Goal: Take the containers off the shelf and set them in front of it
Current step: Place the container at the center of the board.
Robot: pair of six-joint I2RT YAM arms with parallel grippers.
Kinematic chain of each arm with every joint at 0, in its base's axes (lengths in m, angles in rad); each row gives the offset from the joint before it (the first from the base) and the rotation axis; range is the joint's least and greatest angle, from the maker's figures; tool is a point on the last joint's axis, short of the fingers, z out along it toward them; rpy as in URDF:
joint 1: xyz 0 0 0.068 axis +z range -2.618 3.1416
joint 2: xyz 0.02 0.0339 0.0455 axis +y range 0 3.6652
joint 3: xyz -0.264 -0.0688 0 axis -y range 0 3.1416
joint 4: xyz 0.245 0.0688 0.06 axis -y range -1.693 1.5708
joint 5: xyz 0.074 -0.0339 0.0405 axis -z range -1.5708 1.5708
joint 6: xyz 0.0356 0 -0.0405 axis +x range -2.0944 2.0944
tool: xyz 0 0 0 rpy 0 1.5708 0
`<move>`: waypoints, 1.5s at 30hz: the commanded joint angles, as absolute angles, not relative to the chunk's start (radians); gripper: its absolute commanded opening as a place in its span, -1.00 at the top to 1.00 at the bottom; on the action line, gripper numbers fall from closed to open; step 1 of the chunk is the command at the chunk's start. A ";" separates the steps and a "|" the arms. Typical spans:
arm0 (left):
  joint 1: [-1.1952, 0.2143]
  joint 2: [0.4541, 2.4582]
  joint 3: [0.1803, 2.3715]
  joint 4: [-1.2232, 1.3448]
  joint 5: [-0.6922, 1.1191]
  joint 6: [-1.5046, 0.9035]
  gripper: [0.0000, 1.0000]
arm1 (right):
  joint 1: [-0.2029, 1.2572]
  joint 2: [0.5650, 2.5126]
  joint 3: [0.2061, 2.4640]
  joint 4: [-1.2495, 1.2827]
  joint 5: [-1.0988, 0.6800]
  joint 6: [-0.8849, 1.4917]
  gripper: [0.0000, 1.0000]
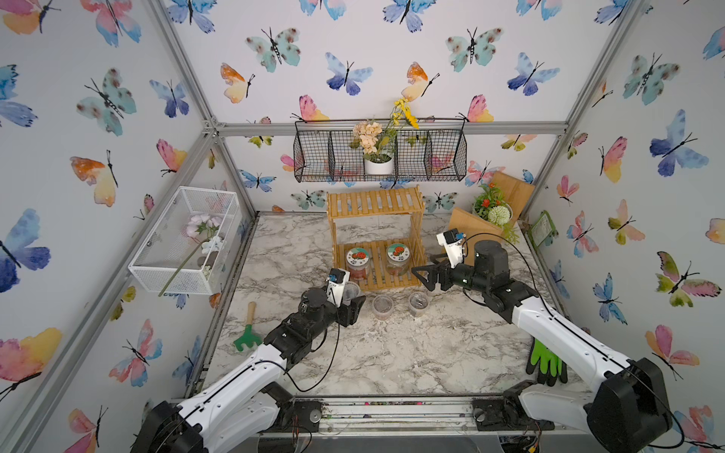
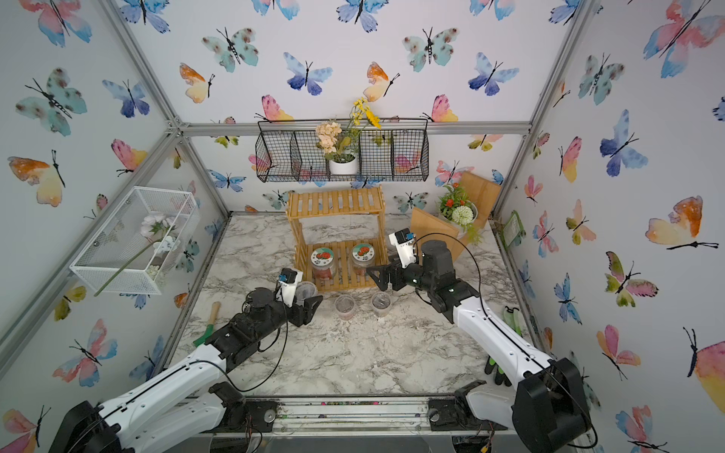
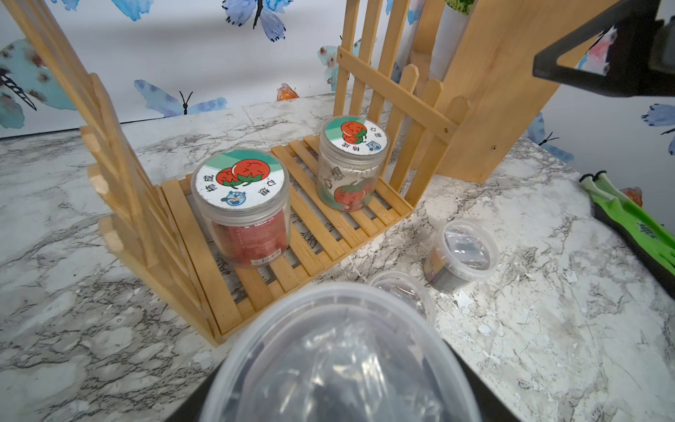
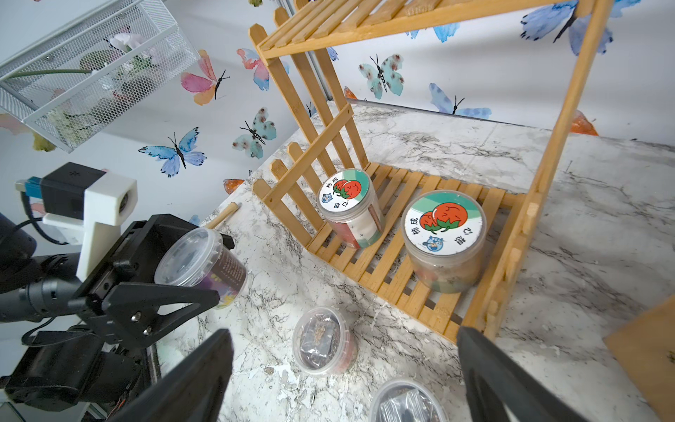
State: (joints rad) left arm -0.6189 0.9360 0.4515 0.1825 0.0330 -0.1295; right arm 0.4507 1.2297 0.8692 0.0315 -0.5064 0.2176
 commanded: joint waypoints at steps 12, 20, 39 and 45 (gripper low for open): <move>-0.632 1.060 0.338 0.413 -0.122 -0.219 -0.34 | 0.446 1.212 0.851 0.061 -0.520 0.212 -0.97; -0.632 1.164 0.318 0.511 -0.159 -0.245 -0.35 | 0.446 1.217 0.855 0.066 -0.517 0.209 -0.97; -0.585 1.361 0.340 0.643 -0.141 -0.260 -0.37 | 0.446 1.211 0.874 0.039 -0.497 0.191 -0.96; -0.574 1.409 0.348 0.655 -0.137 -0.264 -0.39 | 0.446 1.223 0.883 0.040 -0.495 0.186 -0.96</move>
